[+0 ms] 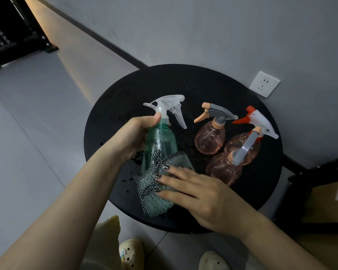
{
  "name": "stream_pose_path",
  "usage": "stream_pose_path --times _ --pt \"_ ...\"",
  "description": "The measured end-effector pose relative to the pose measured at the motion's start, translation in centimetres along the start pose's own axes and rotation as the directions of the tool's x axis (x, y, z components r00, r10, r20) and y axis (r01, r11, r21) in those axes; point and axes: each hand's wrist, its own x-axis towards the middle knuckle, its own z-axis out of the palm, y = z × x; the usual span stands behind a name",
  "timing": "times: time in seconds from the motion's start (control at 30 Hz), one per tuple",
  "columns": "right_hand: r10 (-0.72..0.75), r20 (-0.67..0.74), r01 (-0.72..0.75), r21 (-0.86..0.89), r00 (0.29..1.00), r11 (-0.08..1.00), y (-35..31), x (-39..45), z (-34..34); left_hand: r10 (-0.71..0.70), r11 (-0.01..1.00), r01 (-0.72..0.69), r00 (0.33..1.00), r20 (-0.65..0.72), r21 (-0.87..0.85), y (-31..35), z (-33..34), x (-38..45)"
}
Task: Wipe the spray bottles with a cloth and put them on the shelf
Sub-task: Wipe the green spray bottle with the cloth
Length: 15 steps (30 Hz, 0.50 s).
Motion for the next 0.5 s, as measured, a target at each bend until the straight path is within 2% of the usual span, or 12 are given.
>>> stream_pose_path --times 0.13,0.27,0.37,0.43,0.5 --pt "0.017 -0.038 -0.015 0.036 0.999 0.999 0.7 0.5 -0.3 0.008 1.0 -0.008 1.0 0.006 0.011 0.0 0.3 0.0" --pt "0.214 -0.142 -0.184 0.197 0.967 0.963 1.8 2.1 -0.6 -0.002 0.996 0.011 0.994 0.109 -0.083 -0.4 0.6 -0.1" --pt "0.395 -0.197 -0.309 0.358 0.897 0.881 2.4 3.3 -1.0 0.01 0.995 -0.001 0.996 0.086 -0.099 -0.6 1.0 -0.2" --pt "0.449 -0.216 -0.335 0.414 0.867 0.846 2.5 3.6 -1.0 -0.007 0.993 0.014 0.998 0.058 -0.12 -0.6 1.1 -0.2" --pt "0.444 -0.237 -0.323 0.415 0.864 0.851 2.4 3.5 -1.0 -0.008 0.993 0.016 0.998 0.065 -0.121 -0.6 1.1 -0.4"
